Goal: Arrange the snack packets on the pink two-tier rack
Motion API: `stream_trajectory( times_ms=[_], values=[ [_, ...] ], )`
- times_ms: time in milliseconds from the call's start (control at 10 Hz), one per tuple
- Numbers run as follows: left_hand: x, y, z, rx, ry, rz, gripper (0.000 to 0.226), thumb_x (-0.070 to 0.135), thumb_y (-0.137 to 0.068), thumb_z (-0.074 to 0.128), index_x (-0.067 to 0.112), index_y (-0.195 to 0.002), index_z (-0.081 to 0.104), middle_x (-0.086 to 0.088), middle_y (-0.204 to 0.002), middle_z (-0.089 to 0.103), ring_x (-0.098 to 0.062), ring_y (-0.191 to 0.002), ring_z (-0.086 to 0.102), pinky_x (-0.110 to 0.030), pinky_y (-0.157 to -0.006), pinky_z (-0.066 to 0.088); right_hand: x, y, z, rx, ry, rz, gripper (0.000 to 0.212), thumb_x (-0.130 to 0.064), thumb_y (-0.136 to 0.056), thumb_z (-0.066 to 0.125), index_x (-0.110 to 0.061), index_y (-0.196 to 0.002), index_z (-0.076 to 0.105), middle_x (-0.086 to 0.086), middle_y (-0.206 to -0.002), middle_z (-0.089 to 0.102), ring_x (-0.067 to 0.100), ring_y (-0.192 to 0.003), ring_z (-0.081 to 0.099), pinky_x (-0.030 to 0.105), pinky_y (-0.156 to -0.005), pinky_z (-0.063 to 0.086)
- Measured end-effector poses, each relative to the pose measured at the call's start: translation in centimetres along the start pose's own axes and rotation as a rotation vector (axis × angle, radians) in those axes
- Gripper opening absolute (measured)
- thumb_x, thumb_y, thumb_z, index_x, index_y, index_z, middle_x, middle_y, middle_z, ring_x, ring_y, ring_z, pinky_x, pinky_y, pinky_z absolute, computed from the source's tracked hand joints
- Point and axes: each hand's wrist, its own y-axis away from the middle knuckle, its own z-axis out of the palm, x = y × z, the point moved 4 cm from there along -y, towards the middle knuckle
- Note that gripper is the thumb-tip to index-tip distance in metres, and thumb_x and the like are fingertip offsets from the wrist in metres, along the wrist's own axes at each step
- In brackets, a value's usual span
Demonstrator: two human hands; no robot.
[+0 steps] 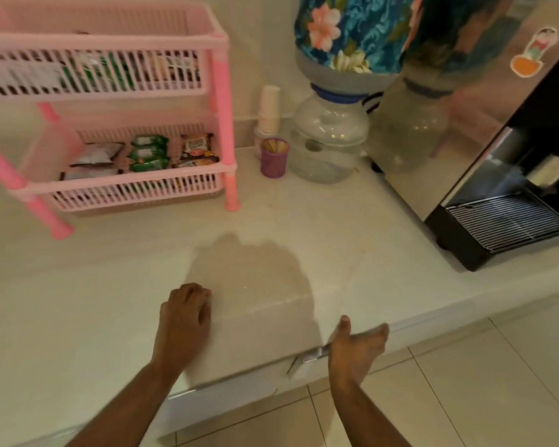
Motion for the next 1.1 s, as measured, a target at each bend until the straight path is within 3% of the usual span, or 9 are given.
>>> stream_trajectory(
  times_ms=[100,300,700,800,900,1000,1100],
  values=[
    [-0.3,0.0,0.0,-0.031,-0.018,0.028,0.030,0.029,-0.091,0.044,0.022,-0.108,0.067,0.006,-0.115,0.058,-0.021,-0.103,0.054,-0.038,-0.081,0.046,-0.1,0.0,0.5,0.085,-0.082,0.110,0.086,-0.029,-0.088,0.073,-0.007,-0.151,0.019,0.022,-0.149,0.038,0.042,-0.135,0.042,0.054,-0.110,0.038],
    [-0.6,0.1,-0.2,-0.089,0.000,0.006,0.021,0.025,-0.091,0.056,0.028,-0.111,0.062,0.009,-0.117,0.051,-0.016,-0.107,0.049,-0.033,-0.084,0.044,-1.1,0.9,1.1,0.213,-0.239,0.230,0.078,-0.022,-0.086,0.075,-0.018,-0.144,0.024,0.021,-0.133,0.055,0.043,-0.115,0.058,0.050,-0.099,0.049],
    [-0.5,0.0,-0.5,-0.127,0.104,0.003,0.024,0.028,-0.085,0.058,0.032,-0.109,0.059,0.014,-0.116,0.048,-0.013,-0.107,0.049,-0.030,-0.082,0.044,-1.3,1.0,1.1,0.295,-0.314,0.292,0.086,-0.019,-0.081,0.079,-0.027,-0.148,0.027,0.014,-0.137,0.055,0.035,-0.121,0.056,0.049,-0.106,0.045],
    [-0.6,0.1,-0.8,-0.133,0.155,0.008,0.026,0.028,-0.084,0.061,0.033,-0.109,0.059,0.015,-0.115,0.049,-0.012,-0.107,0.050,-0.029,-0.082,0.044,-2.0,0.8,1.0,0.307,-0.241,0.280,0.077,-0.015,-0.083,0.076,-0.021,-0.145,0.033,0.017,-0.137,0.053,0.039,-0.120,0.055,0.050,-0.104,0.046],
    [-0.8,-0.3,-1.1,-0.178,0.216,0.008,0.027,0.030,-0.080,0.064,0.035,-0.107,0.061,0.016,-0.114,0.051,-0.011,-0.105,0.052,-0.028,-0.080,0.046,-3.7,0.8,1.3,0.246,-0.033,0.191,0.052,-0.006,-0.084,0.067,-0.006,-0.132,0.048,0.029,-0.128,0.055,0.045,-0.110,0.057,0.051,-0.103,0.045],
    [-0.9,-1.0,-1.3,-0.219,0.204,0.064,0.027,0.034,-0.080,0.061,0.036,-0.107,0.061,0.016,-0.115,0.052,-0.011,-0.105,0.052,-0.027,-0.079,0.044,-5.7,1.9,2.5,0.231,0.096,0.138,0.044,-0.008,-0.082,0.066,-0.008,-0.125,0.054,0.031,-0.138,0.041,0.046,-0.119,0.048,0.051,-0.109,0.037],
    [-1.1,-1.8,-1.6,-0.237,0.180,0.146,0.026,0.041,-0.078,0.064,0.036,-0.104,0.064,0.016,-0.114,0.055,-0.010,-0.105,0.056,-0.024,-0.078,0.045,-7.6,4.5,6.1,0.162,0.101,0.021,0.036,-0.026,-0.085,0.064,-0.011,-0.118,0.061,0.026,-0.142,0.037,0.037,-0.134,0.030,0.047,-0.109,0.028]
  ],
)
